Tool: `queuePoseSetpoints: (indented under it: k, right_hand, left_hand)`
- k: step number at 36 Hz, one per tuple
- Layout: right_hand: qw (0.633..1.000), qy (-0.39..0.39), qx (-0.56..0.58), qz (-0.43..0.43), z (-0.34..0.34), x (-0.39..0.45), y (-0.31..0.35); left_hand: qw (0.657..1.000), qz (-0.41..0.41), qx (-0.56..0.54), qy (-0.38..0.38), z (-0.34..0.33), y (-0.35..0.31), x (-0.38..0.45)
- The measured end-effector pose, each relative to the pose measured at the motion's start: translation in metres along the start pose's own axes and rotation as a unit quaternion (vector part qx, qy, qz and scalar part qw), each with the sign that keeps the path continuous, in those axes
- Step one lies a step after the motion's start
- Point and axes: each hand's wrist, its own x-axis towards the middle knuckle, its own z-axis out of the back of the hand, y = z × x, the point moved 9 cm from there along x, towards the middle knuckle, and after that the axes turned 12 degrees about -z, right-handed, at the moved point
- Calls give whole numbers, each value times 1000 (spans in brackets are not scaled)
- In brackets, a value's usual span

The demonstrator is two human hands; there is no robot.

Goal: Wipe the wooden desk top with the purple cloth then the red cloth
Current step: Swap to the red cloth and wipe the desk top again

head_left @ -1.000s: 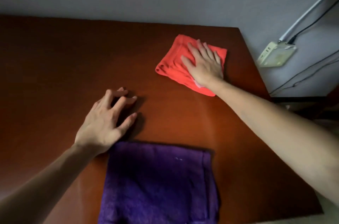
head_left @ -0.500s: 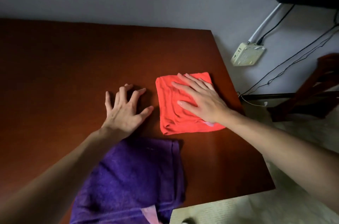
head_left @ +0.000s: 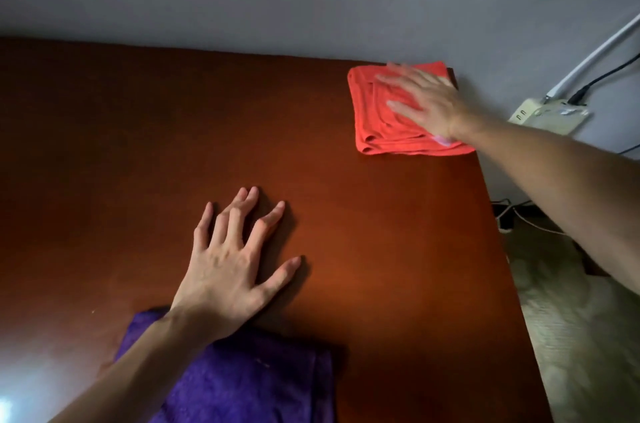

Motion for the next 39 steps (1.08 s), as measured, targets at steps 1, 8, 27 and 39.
queuePoseSetpoints:
  k: [1, 8, 27, 39]
  right_hand:
    - [1000, -6, 1, -5, 2, 5, -3]
    - [996, -38, 18, -80, 3, -2, -10]
    - [973, -116, -10, -199, -27, -285, 78]
    - [982, -48, -46, -174, -38, -393, 127]
  left_hand:
    - [1000, 0, -1, -2, 0, 0, 0]
    - [1000, 4, -1, -1, 0, 2, 0]
    - [983, 137, -107, -56, 18, -24, -20]
    - [997, 43, -36, -49, -2, -118, -171]
